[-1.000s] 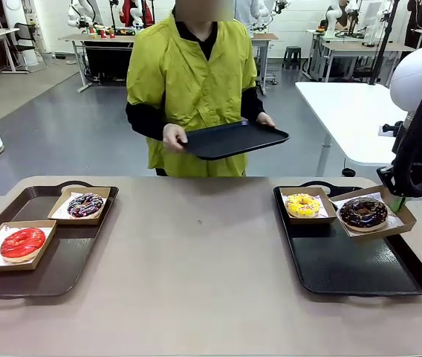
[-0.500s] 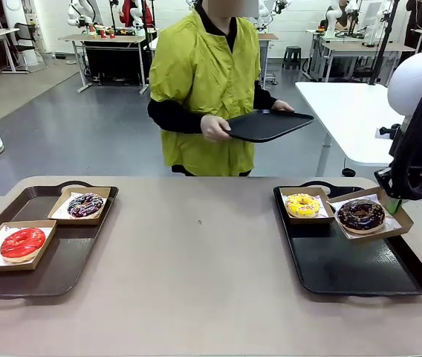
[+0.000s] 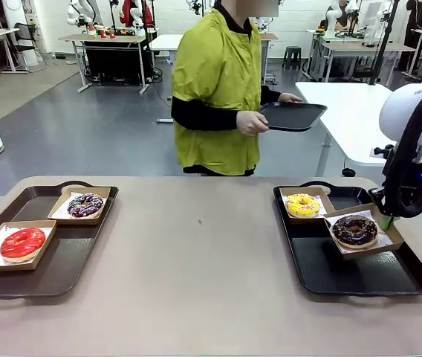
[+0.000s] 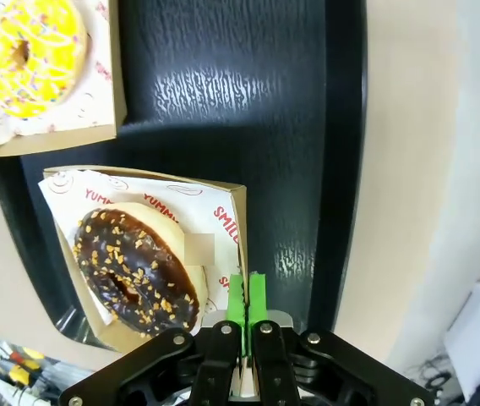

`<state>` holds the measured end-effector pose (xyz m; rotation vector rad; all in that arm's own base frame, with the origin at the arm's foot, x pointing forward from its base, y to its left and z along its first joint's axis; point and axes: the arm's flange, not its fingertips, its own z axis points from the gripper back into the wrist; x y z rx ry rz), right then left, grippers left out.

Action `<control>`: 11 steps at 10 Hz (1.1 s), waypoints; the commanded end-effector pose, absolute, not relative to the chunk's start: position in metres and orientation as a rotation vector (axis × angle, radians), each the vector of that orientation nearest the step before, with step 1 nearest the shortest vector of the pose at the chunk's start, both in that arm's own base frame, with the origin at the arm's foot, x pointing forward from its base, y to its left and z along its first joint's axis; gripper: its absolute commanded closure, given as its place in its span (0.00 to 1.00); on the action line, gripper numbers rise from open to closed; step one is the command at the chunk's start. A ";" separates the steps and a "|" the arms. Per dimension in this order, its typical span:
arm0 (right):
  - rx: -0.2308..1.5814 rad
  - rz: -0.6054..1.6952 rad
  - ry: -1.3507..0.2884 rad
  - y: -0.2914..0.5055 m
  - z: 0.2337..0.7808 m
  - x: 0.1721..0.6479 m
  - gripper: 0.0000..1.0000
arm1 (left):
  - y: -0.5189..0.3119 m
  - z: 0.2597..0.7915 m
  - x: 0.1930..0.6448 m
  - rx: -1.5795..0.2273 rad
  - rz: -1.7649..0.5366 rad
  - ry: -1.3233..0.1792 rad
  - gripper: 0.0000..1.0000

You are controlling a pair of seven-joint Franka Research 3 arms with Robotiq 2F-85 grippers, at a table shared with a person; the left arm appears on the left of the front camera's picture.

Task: Individually package the donuts and arrange them on the tray.
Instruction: Place the picked Paper togo box on the Handle tray.

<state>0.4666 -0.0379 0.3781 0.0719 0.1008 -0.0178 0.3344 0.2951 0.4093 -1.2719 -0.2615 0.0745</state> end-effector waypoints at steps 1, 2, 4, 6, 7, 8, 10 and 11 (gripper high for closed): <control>0.102 -0.007 0.107 -0.037 0.363 0.472 0.99 | 0.295 0.412 0.332 -1.262 0.080 -0.274 0.00; 0.105 -0.014 0.119 -0.035 0.356 0.475 0.99 | 0.295 0.412 0.332 -1.262 0.080 -0.274 0.00; 0.109 -0.008 0.126 -0.032 0.349 0.478 0.99 | 0.295 0.412 0.332 -1.262 0.080 -0.274 0.00; 0.127 -0.007 0.115 -0.031 0.357 0.475 0.39 | 0.295 0.412 0.332 -1.262 0.080 -0.274 0.00; 0.130 -0.008 0.108 -0.032 0.361 0.474 0.00 | 0.295 0.412 0.332 -1.262 0.080 -0.274 0.00; 0.133 -0.009 0.104 -0.032 0.364 0.472 0.35 | 0.295 0.412 0.332 -1.262 0.080 -0.274 0.00; 0.138 -0.007 0.107 -0.033 0.367 0.471 0.00 | 0.295 0.412 0.332 -1.262 0.080 -0.274 0.00; 0.135 -0.001 0.113 -0.032 0.367 0.471 0.00 | 0.295 0.412 0.332 -1.262 0.080 -0.274 0.00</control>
